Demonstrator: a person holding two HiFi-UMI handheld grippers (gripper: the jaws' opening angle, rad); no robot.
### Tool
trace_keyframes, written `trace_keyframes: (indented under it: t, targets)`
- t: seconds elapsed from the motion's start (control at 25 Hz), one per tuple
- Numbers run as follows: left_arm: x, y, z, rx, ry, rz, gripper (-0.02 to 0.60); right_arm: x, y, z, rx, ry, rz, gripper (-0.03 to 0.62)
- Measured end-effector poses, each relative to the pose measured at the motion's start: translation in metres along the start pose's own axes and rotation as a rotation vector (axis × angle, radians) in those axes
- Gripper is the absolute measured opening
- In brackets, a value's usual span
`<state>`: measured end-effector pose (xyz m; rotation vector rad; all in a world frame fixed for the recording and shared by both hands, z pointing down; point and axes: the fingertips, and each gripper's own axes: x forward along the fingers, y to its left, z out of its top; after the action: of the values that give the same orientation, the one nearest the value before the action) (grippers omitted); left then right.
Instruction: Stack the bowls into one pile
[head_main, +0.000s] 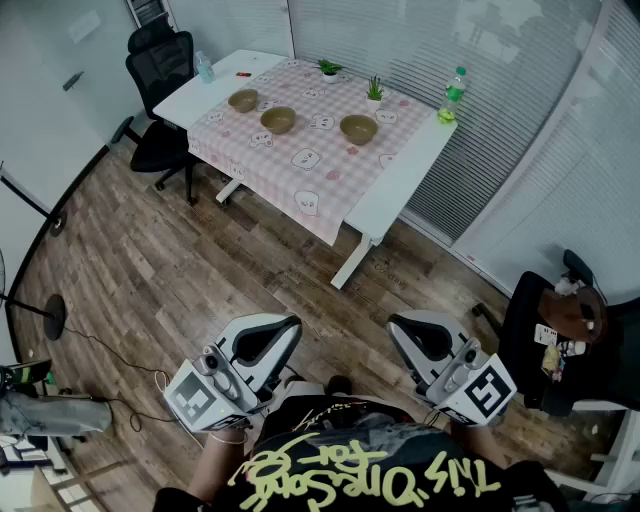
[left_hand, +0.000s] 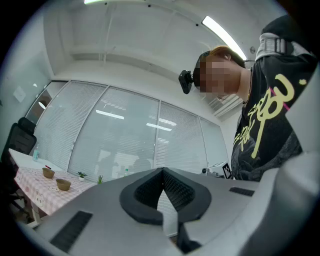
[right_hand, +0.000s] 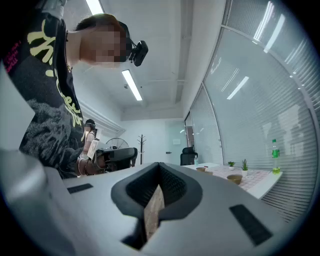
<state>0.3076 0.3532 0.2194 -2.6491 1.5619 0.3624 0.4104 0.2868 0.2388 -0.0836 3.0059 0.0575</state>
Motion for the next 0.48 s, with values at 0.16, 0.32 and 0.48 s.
trace_keyframes:
  t: [0.16, 0.32, 0.48]
  targets:
    - [0.0005, -0.0006, 0.0049, 0.005, -0.011, -0.005, -0.005, 0.0007, 0.0017, -0.0014, 0.0, 0.006, 0.001, 0.003]
    - [0.0006, -0.0009, 0.0049, 0.002, -0.013, -0.009, -0.005, 0.0011, 0.0016, -0.0034, -0.006, 0.023, 0.001, 0.003]
    - [0.0, -0.0021, 0.0029, 0.005, -0.006, -0.01, -0.005, 0.0008, 0.0012, -0.0012, -0.001, 0.002, -0.011, 0.003]
